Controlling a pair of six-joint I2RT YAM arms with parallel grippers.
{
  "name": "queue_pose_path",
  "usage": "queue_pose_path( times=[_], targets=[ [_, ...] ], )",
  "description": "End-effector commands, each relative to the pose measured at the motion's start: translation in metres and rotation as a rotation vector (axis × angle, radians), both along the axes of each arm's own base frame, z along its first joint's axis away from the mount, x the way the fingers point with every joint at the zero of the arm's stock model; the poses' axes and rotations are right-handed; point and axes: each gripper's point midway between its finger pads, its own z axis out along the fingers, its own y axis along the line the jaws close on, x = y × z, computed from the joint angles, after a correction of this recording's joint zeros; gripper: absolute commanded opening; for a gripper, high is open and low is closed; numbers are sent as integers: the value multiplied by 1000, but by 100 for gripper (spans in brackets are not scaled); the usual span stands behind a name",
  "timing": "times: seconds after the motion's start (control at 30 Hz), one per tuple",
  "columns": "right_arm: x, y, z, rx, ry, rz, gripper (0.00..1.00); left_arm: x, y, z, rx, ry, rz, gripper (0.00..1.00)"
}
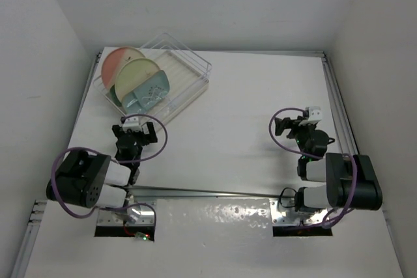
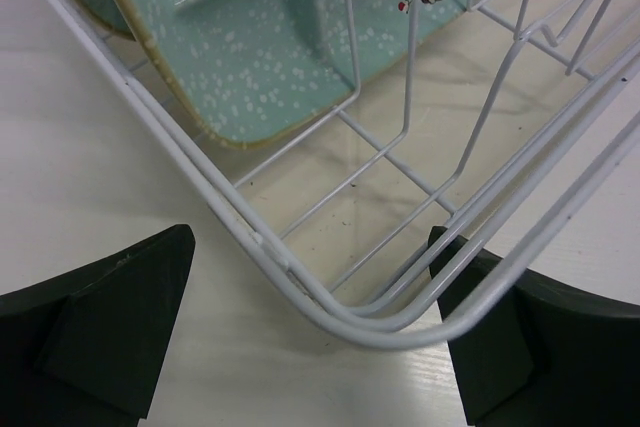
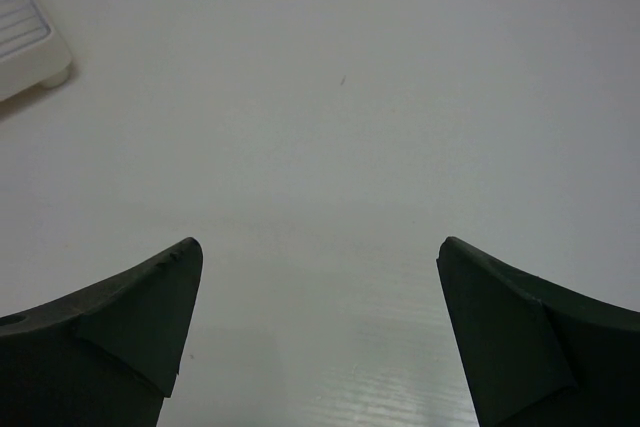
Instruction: Unload the plates from the dish rack
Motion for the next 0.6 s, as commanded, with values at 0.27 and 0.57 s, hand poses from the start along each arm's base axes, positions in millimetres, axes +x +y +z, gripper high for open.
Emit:
queue_pose_path(
  times=[0.27,0.57],
  targets=[
    [-35,30,3,-14,14,167,99,-37,42,77,-87,-216,206,100],
    [-6,57,72,-17,-74,362,99,-46,11,88,16,-141,-24,100]
  ],
)
